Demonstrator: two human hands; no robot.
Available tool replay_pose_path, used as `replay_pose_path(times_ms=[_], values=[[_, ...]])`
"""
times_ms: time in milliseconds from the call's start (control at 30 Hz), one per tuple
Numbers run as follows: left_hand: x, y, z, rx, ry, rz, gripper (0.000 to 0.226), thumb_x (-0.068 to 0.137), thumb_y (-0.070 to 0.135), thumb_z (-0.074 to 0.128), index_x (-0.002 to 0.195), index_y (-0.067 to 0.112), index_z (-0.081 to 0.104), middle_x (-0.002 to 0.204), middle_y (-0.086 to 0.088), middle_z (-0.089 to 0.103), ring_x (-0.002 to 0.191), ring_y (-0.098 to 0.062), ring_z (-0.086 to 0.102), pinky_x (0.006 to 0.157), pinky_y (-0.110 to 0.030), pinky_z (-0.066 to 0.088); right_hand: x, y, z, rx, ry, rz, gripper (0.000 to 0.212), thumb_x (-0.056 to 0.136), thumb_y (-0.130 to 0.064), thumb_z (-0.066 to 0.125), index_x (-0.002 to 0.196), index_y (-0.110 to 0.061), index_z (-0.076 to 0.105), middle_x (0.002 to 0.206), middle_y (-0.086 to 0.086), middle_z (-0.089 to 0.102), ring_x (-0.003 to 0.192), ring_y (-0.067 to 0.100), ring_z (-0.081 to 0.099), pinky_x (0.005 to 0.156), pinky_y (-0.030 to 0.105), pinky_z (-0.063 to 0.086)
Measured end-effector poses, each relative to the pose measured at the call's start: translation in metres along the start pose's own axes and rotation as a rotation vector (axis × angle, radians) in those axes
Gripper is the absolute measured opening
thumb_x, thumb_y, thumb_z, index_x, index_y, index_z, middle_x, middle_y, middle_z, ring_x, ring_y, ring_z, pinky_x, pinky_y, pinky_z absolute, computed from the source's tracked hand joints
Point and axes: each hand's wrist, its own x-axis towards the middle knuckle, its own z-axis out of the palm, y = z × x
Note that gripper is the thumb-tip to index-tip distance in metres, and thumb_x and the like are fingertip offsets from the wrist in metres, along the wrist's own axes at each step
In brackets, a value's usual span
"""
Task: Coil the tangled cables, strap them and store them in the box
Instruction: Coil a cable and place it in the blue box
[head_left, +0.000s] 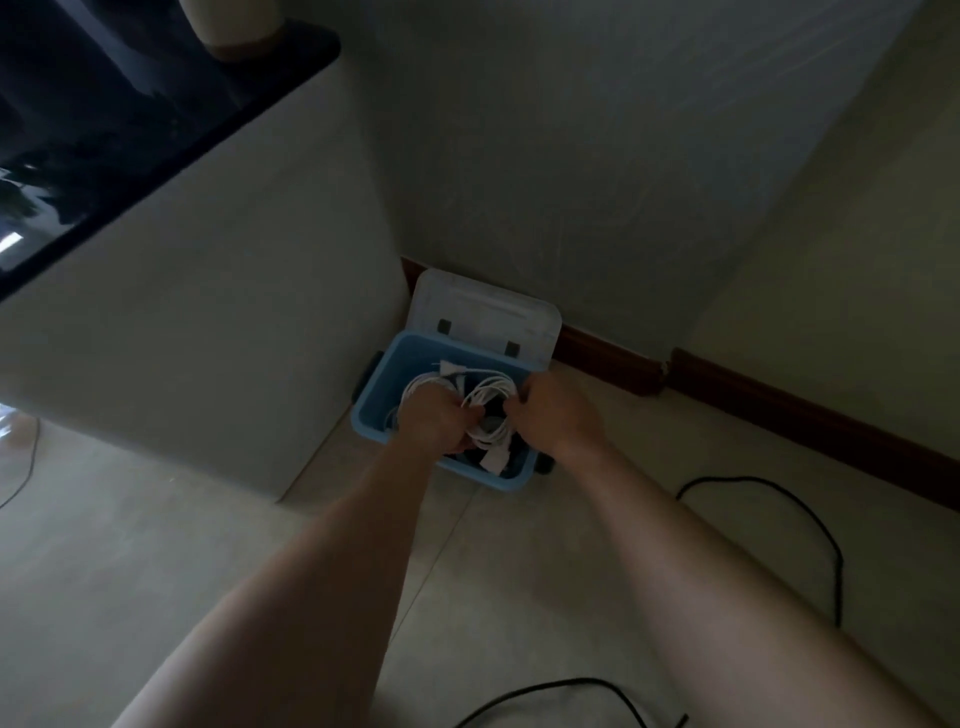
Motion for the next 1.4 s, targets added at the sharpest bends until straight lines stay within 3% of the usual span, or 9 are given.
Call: replay_pose_path(times_ms=[100,267,367,500,733,900,1067,1200,1400], values=[[0.005,0.004,0.002,0.354,0.063,0.150,0.047,0.092,0.025,0.071,0.053,0.010,0.050,0.053,-0.005,0.051,0.050,-0.015,0.047,0.047,-0.027,0.038,0.004,0.005,-0.003,-0.158,-0.035,0.021,0.042,0.097,-0.037,0.059,0.063,-0.019,0.044,0.065,-0.002,0.052,0.058,0.012,0.049,0.046,0.025,0.029],[0.009,0.020,0.013,0.530,0.149,0.223,0.028,0.093,0.029,0.070,0.082,0.003,0.066,0.074,-0.011,0.062,0.066,-0.017,0.056,0.053,-0.027,0.038,0.004,0.009,0.001,-0.345,-0.076,0.028,0.026,0.098,-0.035,0.059,0.079,-0.019,0.053,0.088,0.002,0.065,0.076,0.016,0.061,0.051,0.026,0.040],[0.012,0.022,0.016,0.552,0.218,0.271,0.027,0.092,0.026,0.071,0.106,0.003,0.063,0.101,-0.014,0.067,0.091,-0.023,0.063,0.067,-0.028,0.042,-0.001,0.012,0.008,-0.309,0.014,-0.015,0.021,0.100,-0.036,0.054,0.098,-0.016,0.058,0.096,0.002,0.066,0.083,0.018,0.063,0.064,0.031,0.053],[0.027,0.014,0.009,0.766,0.192,0.354,0.054,0.089,0.043,0.070,0.129,0.011,0.052,0.129,-0.013,0.056,0.121,-0.029,0.050,0.091,-0.040,0.048,0.000,0.015,0.013,-0.306,0.033,-0.044,0.024,0.103,-0.035,0.048,0.115,-0.017,0.060,0.105,0.003,0.067,0.090,0.019,0.063,0.074,0.034,0.055],[0.050,0.002,0.001,0.902,0.002,0.271,0.080,0.089,0.067,0.055,0.152,0.023,0.031,0.159,-0.005,0.032,0.142,-0.036,0.026,0.113,-0.055,0.028,0.007,0.023,0.017,-0.405,0.015,-0.021,0.034,0.106,-0.040,0.040,0.125,-0.022,0.061,0.115,0.003,0.067,0.100,0.020,0.064,0.082,0.032,0.053],[0.036,-0.007,0.019,1.054,0.185,0.382,0.063,0.100,0.057,0.044,0.144,0.012,0.040,0.152,-0.012,0.040,0.135,-0.032,0.040,0.107,-0.046,0.036,0.008,0.018,0.024,-0.499,0.049,-0.047,0.025,0.106,-0.034,0.043,0.119,-0.019,0.059,0.115,0.005,0.065,0.097,0.019,0.062,0.067,0.028,0.039],[0.015,-0.014,0.023,0.836,0.331,0.466,0.048,0.103,0.041,0.047,0.141,0.012,0.044,0.142,-0.012,0.049,0.127,-0.029,0.047,0.101,-0.038,0.041,-0.007,0.009,0.021,-0.284,0.198,-0.064,0.021,0.105,-0.023,0.042,0.110,-0.018,0.061,0.100,0.002,0.069,0.073,0.012,0.051,0.054,0.027,0.035],[-0.001,-0.018,0.019,0.746,0.358,0.573,0.027,0.102,0.027,0.051,0.117,0.010,0.065,0.122,-0.014,0.057,0.104,-0.031,0.057,0.080,-0.040,0.047,-0.023,0.004,0.026,-0.119,0.053,-0.099,0.022,0.099,-0.026,0.048,0.100,-0.017,0.067,0.095,0.000,0.070,0.076,0.013,0.060,0.060,0.032,0.050],[-0.002,-0.032,0.017,0.591,0.318,0.560,0.036,0.103,0.027,0.048,0.081,0.008,0.068,0.082,-0.008,0.062,0.081,-0.026,0.062,0.066,-0.032,0.037,-0.034,0.015,0.033,0.028,0.005,-0.191,0.023,0.099,-0.026,0.056,0.107,-0.024,0.077,0.098,-0.002,0.070,0.085,0.015,0.064,0.073,0.036,0.055]])
